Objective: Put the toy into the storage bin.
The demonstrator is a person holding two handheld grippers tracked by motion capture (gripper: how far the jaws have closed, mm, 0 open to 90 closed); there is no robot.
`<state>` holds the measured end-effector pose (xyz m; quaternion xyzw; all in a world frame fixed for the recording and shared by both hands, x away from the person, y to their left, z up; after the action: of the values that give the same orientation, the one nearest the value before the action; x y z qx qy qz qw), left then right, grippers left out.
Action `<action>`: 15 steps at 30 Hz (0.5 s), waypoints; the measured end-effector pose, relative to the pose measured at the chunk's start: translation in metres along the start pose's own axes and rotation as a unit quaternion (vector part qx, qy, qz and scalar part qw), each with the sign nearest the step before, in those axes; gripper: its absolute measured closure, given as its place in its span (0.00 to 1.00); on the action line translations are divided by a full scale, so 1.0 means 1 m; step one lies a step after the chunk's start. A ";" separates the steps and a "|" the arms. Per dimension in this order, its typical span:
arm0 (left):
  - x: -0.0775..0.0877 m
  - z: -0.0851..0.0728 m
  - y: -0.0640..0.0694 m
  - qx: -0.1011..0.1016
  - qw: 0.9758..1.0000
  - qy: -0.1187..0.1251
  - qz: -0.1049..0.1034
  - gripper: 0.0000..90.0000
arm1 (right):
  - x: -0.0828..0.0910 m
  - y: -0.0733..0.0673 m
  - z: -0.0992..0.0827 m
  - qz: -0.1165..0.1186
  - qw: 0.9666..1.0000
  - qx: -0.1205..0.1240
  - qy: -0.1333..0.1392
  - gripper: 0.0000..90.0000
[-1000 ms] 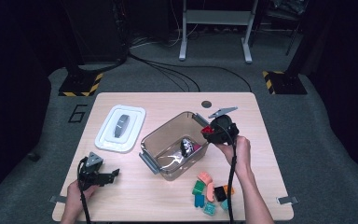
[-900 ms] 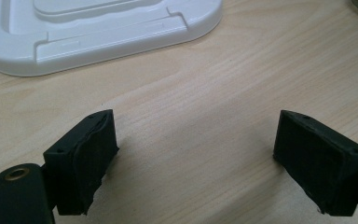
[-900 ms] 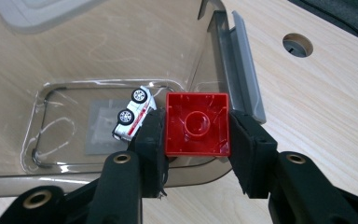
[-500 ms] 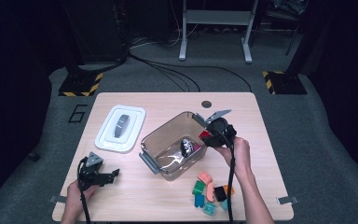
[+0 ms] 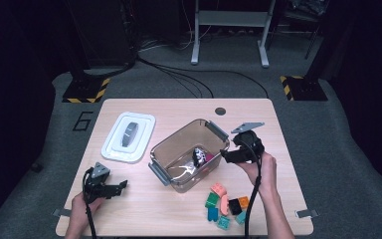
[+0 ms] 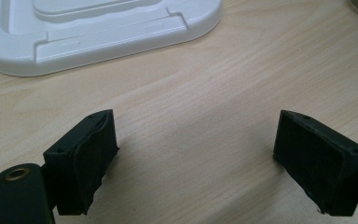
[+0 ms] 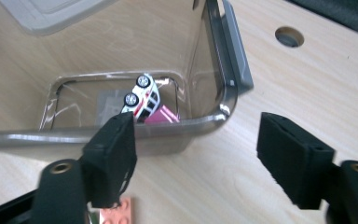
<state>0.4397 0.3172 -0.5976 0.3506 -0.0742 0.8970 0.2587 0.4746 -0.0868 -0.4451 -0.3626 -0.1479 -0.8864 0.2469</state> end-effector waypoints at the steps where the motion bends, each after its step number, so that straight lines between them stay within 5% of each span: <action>1: 0.000 0.000 0.000 0.000 1.000 -0.002 -0.001 0.14 | 0.001 0.002 -0.005 0.001 1.000 -0.004 0.001 0.27; 12: 0.000 0.000 0.001 0.003 1.000 0.000 -0.002 0.14 | 0.000 0.005 -0.061 0.018 0.999 -0.041 -0.025 0.14; 15: 0.000 0.000 0.001 0.003 1.000 -0.001 -0.002 0.14 | -0.006 0.003 -0.085 0.027 0.997 -0.052 -0.054 0.08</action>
<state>0.4392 0.3167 -0.5977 0.3520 -0.0709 0.8966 0.2590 0.4313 -0.1244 -0.5079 -0.4265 -0.1048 -0.8649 0.2431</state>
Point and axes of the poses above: each handheld gripper's, and its own axes: x roughly backward along the jaws, z roughly out of its top, y roughly to its right, the point moved 10 cm from there along -x, roughly forward along the jaws, and after that the axes turned 4 degrees about -z, right-handed, at the moved point
